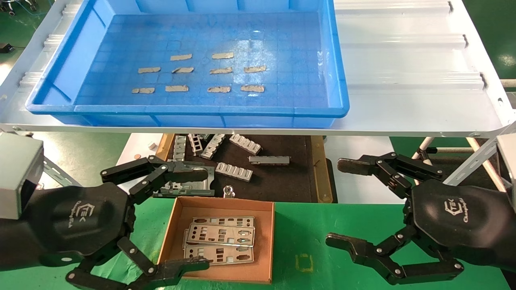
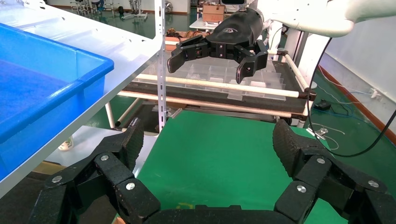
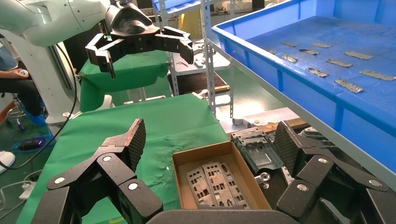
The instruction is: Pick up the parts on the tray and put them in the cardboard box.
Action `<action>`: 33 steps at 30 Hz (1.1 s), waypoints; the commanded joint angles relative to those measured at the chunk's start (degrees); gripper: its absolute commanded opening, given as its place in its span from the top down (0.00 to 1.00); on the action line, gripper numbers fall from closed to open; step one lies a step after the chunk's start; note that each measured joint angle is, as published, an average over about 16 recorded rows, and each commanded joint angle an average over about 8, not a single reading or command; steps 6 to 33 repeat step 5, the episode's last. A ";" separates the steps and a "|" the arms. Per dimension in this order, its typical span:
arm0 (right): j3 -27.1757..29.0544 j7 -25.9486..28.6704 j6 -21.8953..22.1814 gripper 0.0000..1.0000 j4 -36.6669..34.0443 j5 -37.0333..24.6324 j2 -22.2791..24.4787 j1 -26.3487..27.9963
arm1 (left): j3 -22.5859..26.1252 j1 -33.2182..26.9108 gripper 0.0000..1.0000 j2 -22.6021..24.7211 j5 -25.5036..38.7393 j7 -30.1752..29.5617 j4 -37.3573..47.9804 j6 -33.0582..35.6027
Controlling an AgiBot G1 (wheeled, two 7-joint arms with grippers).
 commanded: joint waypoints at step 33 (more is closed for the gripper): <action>0.00 0.00 0.00 0.00 0.00 0.00 0.00 0.00 | 0.00 0.00 0.00 0.00 0.00 0.00 0.00 0.00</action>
